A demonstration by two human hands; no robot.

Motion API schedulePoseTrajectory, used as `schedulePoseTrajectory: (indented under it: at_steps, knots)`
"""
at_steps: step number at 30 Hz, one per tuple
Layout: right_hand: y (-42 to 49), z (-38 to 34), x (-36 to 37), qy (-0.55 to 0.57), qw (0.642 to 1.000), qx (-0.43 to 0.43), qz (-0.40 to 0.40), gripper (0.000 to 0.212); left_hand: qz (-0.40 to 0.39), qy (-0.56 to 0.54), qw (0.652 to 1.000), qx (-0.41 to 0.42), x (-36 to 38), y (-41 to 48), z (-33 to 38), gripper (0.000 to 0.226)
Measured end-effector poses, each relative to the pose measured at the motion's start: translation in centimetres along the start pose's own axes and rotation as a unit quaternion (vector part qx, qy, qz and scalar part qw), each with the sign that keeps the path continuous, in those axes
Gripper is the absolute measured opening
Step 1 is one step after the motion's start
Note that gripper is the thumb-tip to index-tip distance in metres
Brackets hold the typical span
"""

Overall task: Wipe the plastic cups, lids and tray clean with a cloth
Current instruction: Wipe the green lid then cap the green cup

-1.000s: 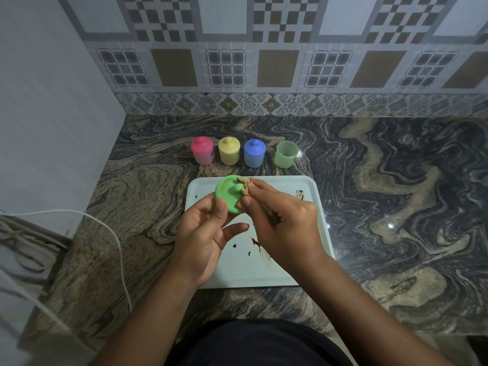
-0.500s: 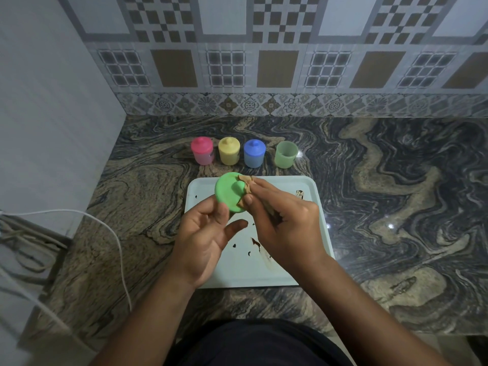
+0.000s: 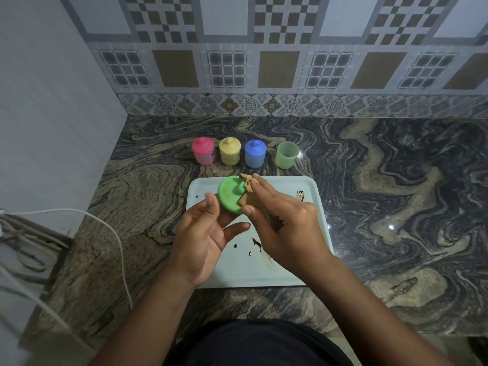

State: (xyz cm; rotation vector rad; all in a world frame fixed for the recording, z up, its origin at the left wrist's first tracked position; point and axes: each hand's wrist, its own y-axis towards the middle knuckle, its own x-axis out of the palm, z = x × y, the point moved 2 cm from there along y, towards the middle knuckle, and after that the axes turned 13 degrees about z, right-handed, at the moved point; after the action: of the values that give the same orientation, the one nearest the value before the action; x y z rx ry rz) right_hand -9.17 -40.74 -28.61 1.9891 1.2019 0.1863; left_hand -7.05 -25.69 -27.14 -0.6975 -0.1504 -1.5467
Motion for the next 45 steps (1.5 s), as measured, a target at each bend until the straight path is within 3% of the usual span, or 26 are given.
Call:
schedulePoseTrajectory:
  at_steps: [9, 13, 17, 19, 28, 32, 36, 41, 43, 45]
  knots:
    - [0.6, -0.2, -0.2, 0.064, 0.996, 0.055, 0.004, 0.022, 0.051, 0.019, 0.998, -0.004, -0.4, 0.1, 0.1, 0.034]
    - [0.2, -0.1, 0.1, 0.070, 0.992, 0.106, 0.003, 0.023, 0.032, -0.007, 0.999, -0.012, -0.4, 0.4, -0.5, 0.047]
    - [0.2, 0.3, 0.2, 0.098, 0.983, 0.154, 0.023, 0.022, -0.018, -0.003, 1.000, 0.015, -0.6, 0.1, -0.4, 0.031]
    - [0.3, 0.2, 0.2, 0.092, 0.985, 0.145, 0.027, 0.020, -0.001, 0.028, 0.999, 0.017, -0.5, 0.0, -0.2, 0.023]
    - [0.1, 0.1, 0.3, 0.076, 0.977, 0.196, 0.023, 0.023, 0.060, 0.011, 0.998, -0.015, -0.1, 0.5, -0.2, 0.033]
    - [0.5, 0.4, -0.1, 0.068, 0.959, 0.271, -0.050, 0.029, 0.044, 0.002, 0.999, -0.014, -0.4, 0.7, -0.2, 0.035]
    - [0.8, 0.6, -0.4, 0.077, 0.944, 0.289, -0.139, 0.041, 0.027, 0.028, 0.999, 0.000, -0.7, 0.6, -0.3, 0.028]
    - [1.6, 0.3, -0.6, 0.087, 0.952, 0.293, 0.010, 0.029, 0.064, 0.015, 0.998, -0.014, -0.8, 0.7, -0.2, 0.024]
    - [1.5, 0.3, -0.5, 0.124, 0.936, 0.330, 0.011, 0.026, 0.067, 0.012, 0.998, -0.016, -0.7, 0.6, -0.1, 0.023]
    - [1.2, 0.4, -0.3, 0.125, 0.935, 0.331, -0.033, 0.036, 0.062, 0.011, 0.998, -0.019, -0.6, 0.5, -0.1, 0.025]
